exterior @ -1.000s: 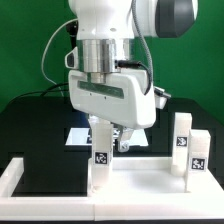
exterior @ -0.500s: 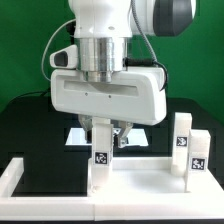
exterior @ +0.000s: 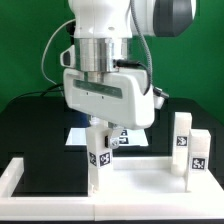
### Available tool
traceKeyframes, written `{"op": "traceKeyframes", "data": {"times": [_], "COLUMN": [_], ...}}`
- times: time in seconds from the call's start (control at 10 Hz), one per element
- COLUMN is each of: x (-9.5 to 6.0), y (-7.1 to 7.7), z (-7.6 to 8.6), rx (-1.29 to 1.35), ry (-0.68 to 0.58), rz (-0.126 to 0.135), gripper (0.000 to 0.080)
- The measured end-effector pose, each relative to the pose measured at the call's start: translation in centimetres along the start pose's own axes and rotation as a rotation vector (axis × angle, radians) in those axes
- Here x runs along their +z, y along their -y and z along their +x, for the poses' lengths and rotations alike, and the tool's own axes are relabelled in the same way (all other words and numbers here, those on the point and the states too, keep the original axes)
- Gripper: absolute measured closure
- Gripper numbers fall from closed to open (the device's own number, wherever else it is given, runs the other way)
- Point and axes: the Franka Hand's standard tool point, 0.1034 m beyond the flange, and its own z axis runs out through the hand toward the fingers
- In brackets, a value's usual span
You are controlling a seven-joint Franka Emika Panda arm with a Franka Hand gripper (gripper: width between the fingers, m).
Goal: Assemble desk
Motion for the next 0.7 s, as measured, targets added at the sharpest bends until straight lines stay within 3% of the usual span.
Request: {"op": "traceKeyframes", "data": {"times": [0.2,0.4,0.6,0.7], "x": [0.01,0.11,0.12,0.17], "y": [0.08,0.27,0.26,0.22], "z": [-0.07,-0.37,-0.42,-0.38], "rx": [0.292,0.554,0.522,0.492], "ry": [0.01,0.042,0.042,0.039], "rz": [0.007,0.036,0.034,0.033], "gripper": [0.0514,0.0512,0.0512,0.0421]}}
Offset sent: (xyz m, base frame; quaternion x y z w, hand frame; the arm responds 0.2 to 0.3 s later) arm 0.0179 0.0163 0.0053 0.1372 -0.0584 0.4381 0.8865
